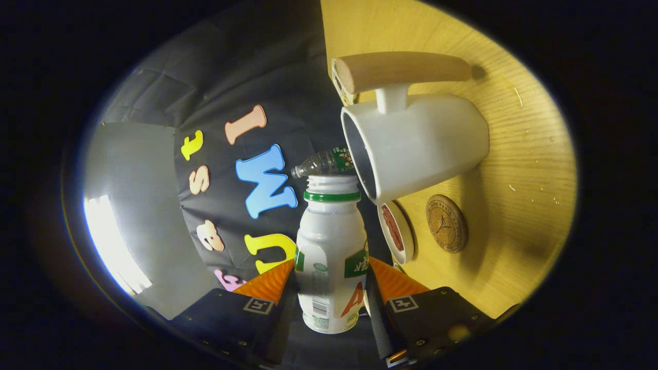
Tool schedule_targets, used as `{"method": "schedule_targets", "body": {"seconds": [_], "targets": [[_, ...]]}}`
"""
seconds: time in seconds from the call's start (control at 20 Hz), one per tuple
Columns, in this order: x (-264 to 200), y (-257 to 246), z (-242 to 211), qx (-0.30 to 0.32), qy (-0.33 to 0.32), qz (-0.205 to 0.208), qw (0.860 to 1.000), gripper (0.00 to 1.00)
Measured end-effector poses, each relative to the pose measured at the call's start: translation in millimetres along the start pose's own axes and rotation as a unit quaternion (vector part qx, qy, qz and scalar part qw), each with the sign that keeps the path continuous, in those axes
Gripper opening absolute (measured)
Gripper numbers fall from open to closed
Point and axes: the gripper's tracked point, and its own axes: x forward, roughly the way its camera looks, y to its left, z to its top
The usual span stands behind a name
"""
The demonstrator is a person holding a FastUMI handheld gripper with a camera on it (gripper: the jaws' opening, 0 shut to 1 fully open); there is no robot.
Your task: Take the bottle from table, then pour the juice into the cup, finally place the bottle on the coaster
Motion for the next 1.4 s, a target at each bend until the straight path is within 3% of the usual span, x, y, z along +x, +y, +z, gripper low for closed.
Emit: {"method": "schedule_targets", "body": {"seconds": [0.3, 0.6, 1.0, 1.25, 1.4], "targets": [[0.8, 0.3, -1.5, -0.103, -0.002, -0.003, 0.995, 0.66], [1.3, -1.4, -12.0, -0.237, 0.006, -0.027, 0.971, 0.66], [4.2, -0.5, -29.5, -0.417, 0.025, -0.052, 0.907, 0.66], [-0.3, 6.8, -33.2, -0.487, 0.025, -0.055, 0.871, 0.67], [-1.8, 16.3, -28.2, -0.538, 0.014, -0.063, 0.841, 0.67]]}}
